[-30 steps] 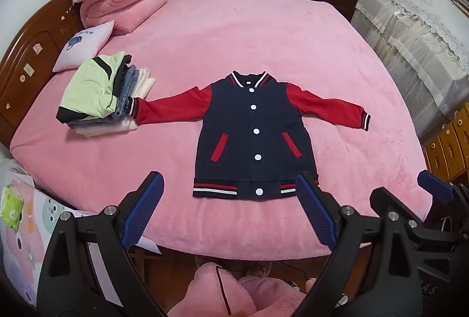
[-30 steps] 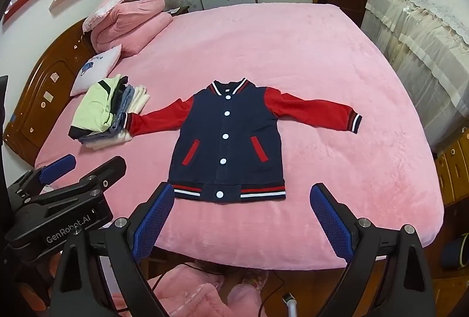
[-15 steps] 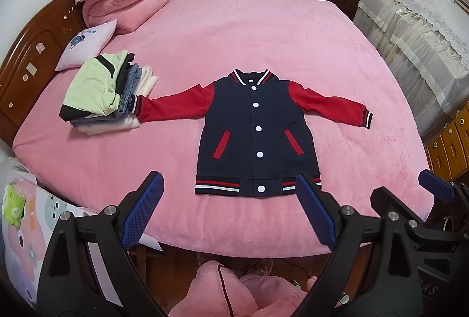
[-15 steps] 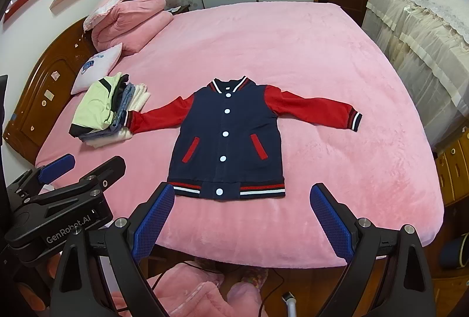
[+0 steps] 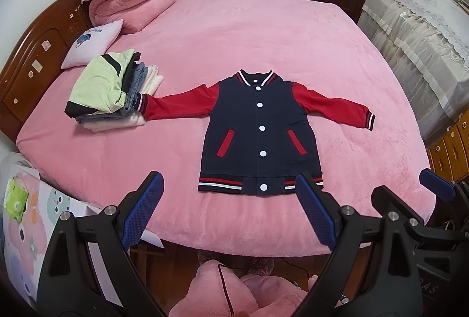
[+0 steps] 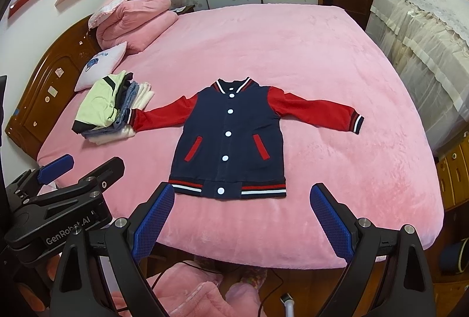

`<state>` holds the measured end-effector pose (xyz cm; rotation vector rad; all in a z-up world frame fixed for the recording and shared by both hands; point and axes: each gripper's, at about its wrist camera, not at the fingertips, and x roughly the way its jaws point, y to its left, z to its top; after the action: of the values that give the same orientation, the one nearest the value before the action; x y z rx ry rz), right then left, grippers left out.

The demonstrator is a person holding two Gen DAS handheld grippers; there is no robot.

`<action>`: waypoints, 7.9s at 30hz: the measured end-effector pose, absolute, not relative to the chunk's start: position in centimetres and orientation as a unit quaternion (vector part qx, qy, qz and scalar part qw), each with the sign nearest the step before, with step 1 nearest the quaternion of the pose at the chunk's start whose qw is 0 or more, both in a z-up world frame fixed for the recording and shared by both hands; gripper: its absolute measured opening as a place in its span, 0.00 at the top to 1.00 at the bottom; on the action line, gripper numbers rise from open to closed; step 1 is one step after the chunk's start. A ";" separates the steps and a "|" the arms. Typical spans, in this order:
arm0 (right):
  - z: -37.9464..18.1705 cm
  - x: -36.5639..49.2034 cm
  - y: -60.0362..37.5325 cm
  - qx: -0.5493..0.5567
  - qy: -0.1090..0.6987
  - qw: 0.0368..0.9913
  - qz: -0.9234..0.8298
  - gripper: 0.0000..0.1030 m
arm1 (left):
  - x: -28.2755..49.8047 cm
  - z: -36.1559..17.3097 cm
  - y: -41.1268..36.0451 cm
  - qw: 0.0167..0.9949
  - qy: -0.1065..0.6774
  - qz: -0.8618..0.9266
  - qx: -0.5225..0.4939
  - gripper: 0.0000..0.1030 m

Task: Fold large clothes

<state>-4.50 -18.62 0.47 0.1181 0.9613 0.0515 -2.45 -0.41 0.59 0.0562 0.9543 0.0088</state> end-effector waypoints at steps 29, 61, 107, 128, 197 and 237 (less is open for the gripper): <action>-0.3 -4.5 -17.9 0.057 0.462 0.885 0.024 0.08 | -4.0 0.1 -0.7 0.886 0.463 0.008 0.020 0.12; -1.2 -0.6 -18.1 0.078 0.467 0.881 0.022 0.08 | -1.2 -2.0 0.6 0.853 0.521 0.010 0.031 0.12; -34.7 40.4 6.5 0.052 0.569 0.821 -0.015 0.08 | 35.6 -32.2 31.5 0.862 0.435 0.224 -0.135 0.68; -31.6 40.0 -5.9 0.131 0.546 0.826 0.036 0.08 | 34.8 -18.5 15.4 0.938 0.310 0.122 -0.095 0.84; -33.8 43.0 -23.4 0.210 0.498 0.838 0.081 1.00 | 42.4 -32.0 9.4 0.809 0.534 -0.096 -0.225 0.99; -30.6 32.3 -23.8 0.249 0.542 0.803 -0.019 0.22 | 28.8 -27.5 8.1 0.770 0.632 -0.036 -0.074 0.42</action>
<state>32.31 -23.79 -30.56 0.5330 1.1606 -0.0404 28.84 8.07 -27.47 -0.1615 1.3708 -0.0780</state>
